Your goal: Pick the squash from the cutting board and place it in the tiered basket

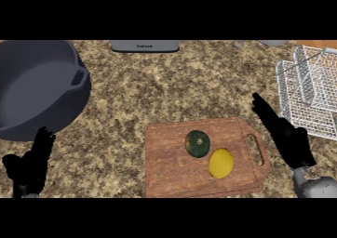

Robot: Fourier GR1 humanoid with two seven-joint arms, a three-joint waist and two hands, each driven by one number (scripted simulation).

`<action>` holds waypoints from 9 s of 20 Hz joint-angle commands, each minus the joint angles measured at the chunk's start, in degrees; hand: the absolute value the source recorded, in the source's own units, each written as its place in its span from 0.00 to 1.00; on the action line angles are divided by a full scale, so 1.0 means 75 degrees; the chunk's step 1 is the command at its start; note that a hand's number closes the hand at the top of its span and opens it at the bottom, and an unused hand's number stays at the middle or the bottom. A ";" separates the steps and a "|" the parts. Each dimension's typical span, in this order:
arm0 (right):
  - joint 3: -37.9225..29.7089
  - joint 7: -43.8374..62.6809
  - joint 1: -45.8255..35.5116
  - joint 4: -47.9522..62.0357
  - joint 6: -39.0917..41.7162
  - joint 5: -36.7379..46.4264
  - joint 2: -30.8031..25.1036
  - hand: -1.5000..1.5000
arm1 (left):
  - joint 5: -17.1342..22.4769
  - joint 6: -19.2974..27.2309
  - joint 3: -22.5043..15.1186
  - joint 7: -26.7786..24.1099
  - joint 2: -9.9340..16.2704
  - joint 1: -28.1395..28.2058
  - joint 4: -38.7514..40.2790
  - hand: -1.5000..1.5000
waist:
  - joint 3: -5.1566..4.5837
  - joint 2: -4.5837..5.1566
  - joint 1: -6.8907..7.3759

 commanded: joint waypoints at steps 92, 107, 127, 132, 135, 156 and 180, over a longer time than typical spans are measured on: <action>-0.0669 -0.1438 -0.3094 0.5702 0.5284 0.5382 0.2860 0.00 | -0.2176 -0.3060 0.2222 0.2186 -0.0782 -0.0339 -0.0535 0.50 | 0.0143 0.0100 0.0129; -0.1085 -0.1345 -0.2479 0.3947 0.4597 0.5181 0.3219 1.00 | -0.2364 -0.3149 0.2515 0.2088 -0.0945 -0.0770 0.0048 0.50 | 0.0139 0.0091 0.0053; 0.1510 0.7262 -0.2652 -0.1874 0.1167 1.0997 0.3283 1.00 | -0.2288 -0.3200 0.2652 0.2039 -0.0874 0.0095 -0.0539 0.50 | 0.0126 -0.0062 -0.0135; 0.0969 0.7490 -0.2548 -0.3604 0.2487 1.1284 0.3024 1.00 | -0.2253 -0.3291 0.2467 0.2191 -0.1056 0.0095 -0.0960 0.50 | 0.0139 0.0040 -0.0010; 0.0708 0.7481 -0.2672 -0.3519 0.2301 1.1329 0.3280 1.00 | -0.2379 -0.3360 0.2401 0.2152 -0.1079 0.0252 -0.0976 0.50 | 0.0141 0.0067 0.0070; -0.4301 0.2734 -0.5251 0.1031 -0.0234 0.7951 0.1197 1.00 | -0.2605 -0.3333 0.2520 0.2083 -0.1180 -0.0400 -0.0326 0.50 | 0.0142 0.0130 0.0166; -0.3191 -0.1044 -0.7319 0.7344 -0.0756 1.0509 -0.2220 1.00 | -0.2324 -0.3759 0.2855 0.2311 -0.0858 -0.0605 -0.0517 0.50 | 0.0142 0.0170 0.0308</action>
